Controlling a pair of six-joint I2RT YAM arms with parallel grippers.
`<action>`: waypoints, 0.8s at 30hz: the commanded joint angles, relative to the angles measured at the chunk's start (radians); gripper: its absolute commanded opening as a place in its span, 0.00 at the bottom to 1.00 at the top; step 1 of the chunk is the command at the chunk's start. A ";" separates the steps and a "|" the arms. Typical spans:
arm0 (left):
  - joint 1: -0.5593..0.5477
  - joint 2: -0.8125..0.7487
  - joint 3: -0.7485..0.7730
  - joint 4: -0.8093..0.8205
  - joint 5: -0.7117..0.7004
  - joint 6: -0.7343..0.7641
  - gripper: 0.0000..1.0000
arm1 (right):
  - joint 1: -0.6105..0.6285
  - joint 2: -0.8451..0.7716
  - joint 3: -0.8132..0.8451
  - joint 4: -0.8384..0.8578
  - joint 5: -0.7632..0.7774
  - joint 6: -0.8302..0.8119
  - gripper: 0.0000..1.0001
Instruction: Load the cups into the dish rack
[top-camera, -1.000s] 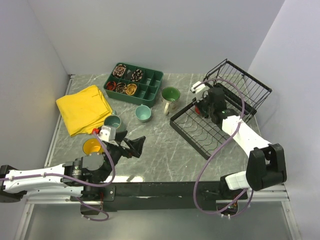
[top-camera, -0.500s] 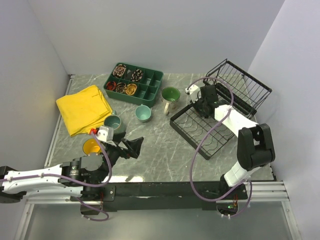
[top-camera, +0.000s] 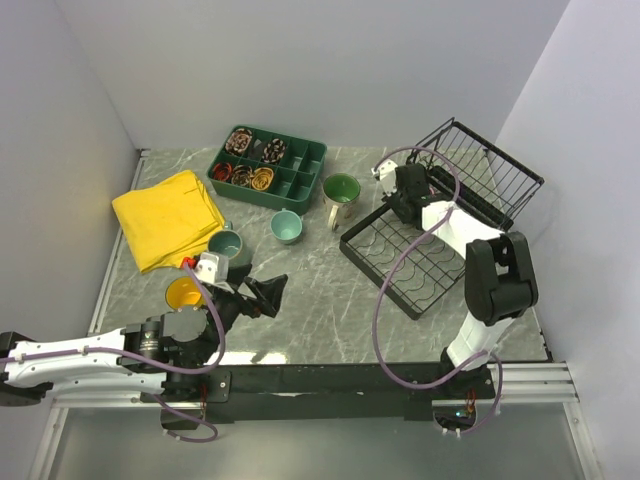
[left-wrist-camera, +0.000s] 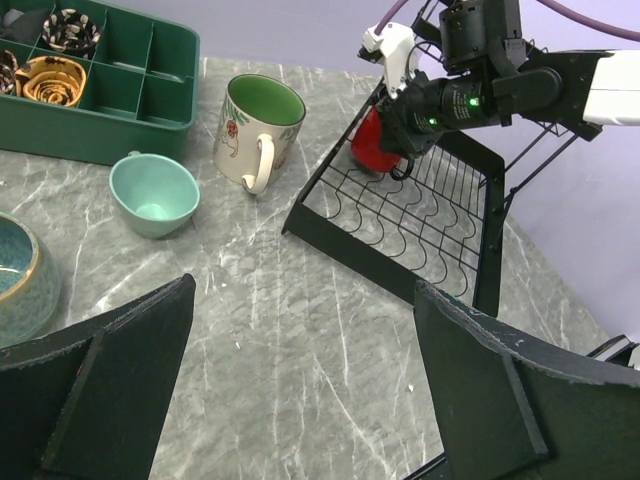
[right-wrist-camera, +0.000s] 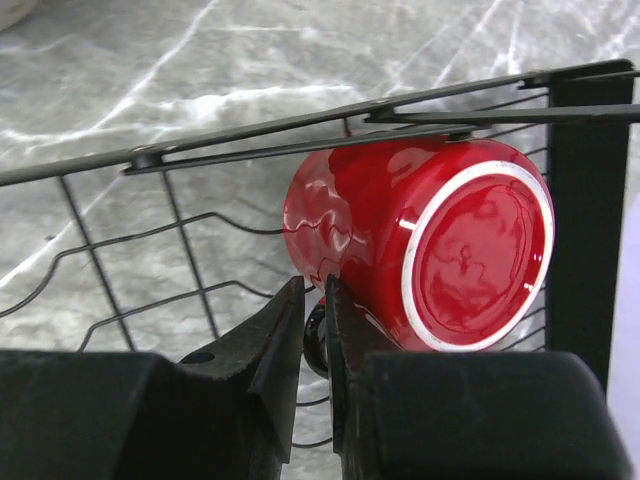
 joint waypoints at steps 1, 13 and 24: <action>-0.004 0.002 0.032 0.021 -0.007 0.006 0.96 | -0.005 0.031 0.054 0.055 0.080 0.004 0.22; -0.006 0.019 0.030 0.035 0.000 0.002 0.96 | -0.013 0.062 0.064 0.119 0.182 -0.006 0.25; -0.004 0.017 0.027 0.044 0.002 -0.041 0.96 | -0.013 -0.062 0.063 0.038 0.022 0.015 0.26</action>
